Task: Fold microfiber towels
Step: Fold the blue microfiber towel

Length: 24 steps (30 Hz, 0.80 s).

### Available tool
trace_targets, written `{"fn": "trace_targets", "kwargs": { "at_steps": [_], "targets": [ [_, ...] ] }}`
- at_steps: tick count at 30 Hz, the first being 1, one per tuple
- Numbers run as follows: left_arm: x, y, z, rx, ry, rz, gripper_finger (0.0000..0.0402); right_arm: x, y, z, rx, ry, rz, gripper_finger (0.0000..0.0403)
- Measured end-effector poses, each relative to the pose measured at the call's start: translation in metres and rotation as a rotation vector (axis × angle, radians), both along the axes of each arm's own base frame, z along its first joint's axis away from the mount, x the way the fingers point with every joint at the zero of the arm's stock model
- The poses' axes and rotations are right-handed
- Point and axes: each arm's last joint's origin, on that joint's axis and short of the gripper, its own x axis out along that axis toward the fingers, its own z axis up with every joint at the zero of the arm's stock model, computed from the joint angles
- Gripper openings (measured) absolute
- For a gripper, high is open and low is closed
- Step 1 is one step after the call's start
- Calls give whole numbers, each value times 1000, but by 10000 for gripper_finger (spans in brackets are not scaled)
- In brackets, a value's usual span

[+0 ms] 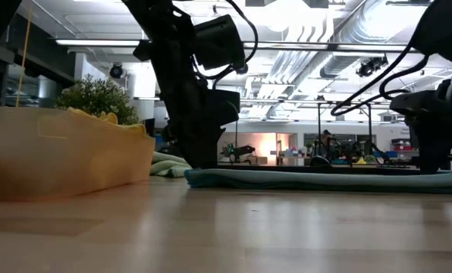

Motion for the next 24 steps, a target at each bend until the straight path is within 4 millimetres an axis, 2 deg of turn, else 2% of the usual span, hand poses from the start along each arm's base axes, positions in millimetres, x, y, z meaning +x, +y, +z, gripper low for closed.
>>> {"fn": "trace_targets", "kwargs": {
  "at_steps": [3,5,7,10,11,17,20,24],
  "targets": [
    [0,0,0,1,-5,0,152,2,1,-1,-5,31,-28,202],
    [1,1,1,5,-1,-14,152,1,0,-2,-11,43,-35,174],
    [4,2,5,8,20,-58,152,0,0,-3,-12,60,-46,128],
    [7,6,17,19,66,-112,152,-4,-1,-4,-21,90,-37,37],
    [10,7,22,26,66,-123,152,-4,-1,-3,-24,85,-22,20],
    [14,20,60,56,122,-184,152,-12,-2,0,-33,87,-6,7],
    [11,22,81,80,44,-195,152,-17,-3,3,-53,75,-18,5],
    [3,17,102,115,-162,-208,152,-22,-4,7,-73,70,-42,2]
  ]
}}
